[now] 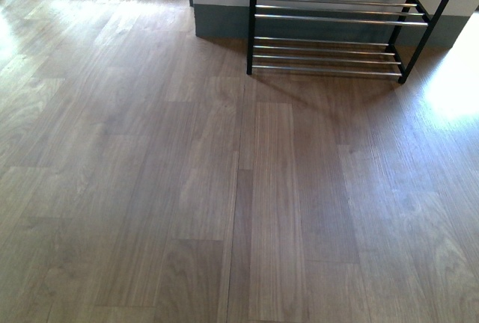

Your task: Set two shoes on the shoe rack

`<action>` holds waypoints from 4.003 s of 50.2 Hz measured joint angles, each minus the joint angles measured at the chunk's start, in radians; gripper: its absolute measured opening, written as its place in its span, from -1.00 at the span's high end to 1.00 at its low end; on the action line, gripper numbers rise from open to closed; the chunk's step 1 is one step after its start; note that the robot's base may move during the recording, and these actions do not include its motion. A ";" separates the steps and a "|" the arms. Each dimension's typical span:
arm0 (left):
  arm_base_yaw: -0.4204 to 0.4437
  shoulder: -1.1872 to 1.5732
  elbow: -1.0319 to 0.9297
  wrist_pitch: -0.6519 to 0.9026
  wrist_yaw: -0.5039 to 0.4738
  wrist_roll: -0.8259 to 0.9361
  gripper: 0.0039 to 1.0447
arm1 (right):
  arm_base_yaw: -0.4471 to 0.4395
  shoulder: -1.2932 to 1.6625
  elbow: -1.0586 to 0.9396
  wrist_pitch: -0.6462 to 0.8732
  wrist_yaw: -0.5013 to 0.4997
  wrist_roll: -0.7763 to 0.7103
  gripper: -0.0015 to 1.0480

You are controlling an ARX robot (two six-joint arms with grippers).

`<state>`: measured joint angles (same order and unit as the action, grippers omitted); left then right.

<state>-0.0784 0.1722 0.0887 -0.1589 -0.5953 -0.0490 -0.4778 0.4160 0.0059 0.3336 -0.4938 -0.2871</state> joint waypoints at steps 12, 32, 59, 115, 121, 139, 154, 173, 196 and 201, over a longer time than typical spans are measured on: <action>0.000 0.000 0.000 0.000 -0.003 0.000 0.96 | 0.000 0.000 0.000 0.000 -0.002 0.000 0.97; 0.001 -0.002 -0.006 0.000 0.000 0.000 0.96 | 0.000 0.000 0.000 0.000 0.006 0.000 0.97; 0.001 -0.002 -0.008 0.000 0.000 0.001 0.96 | 0.000 0.000 0.000 0.000 0.002 0.001 0.97; 0.001 0.000 -0.010 0.002 0.000 0.003 0.96 | 0.000 0.003 0.000 0.000 0.002 0.003 0.97; 0.001 0.001 -0.010 0.002 -0.001 0.003 0.96 | 0.000 0.000 0.000 0.001 0.000 0.004 0.97; 0.001 0.000 -0.010 0.002 0.004 0.004 0.96 | 0.000 0.000 0.000 0.001 0.003 0.003 0.97; 0.002 0.000 -0.010 0.002 -0.004 0.003 0.96 | 0.001 0.000 -0.001 0.001 -0.003 0.003 0.97; 0.001 0.000 -0.010 0.002 -0.002 0.003 0.96 | 0.001 -0.001 -0.001 0.001 0.000 0.003 0.97; 0.001 0.000 -0.010 0.002 -0.005 0.003 0.96 | 0.001 -0.001 -0.001 0.001 -0.003 0.003 0.97; 0.001 0.000 -0.010 0.002 -0.004 0.003 0.96 | 0.001 -0.001 -0.001 0.001 -0.003 0.003 0.97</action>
<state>-0.0772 0.1726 0.0788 -0.1570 -0.5995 -0.0456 -0.4770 0.4152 0.0048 0.3347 -0.4969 -0.2836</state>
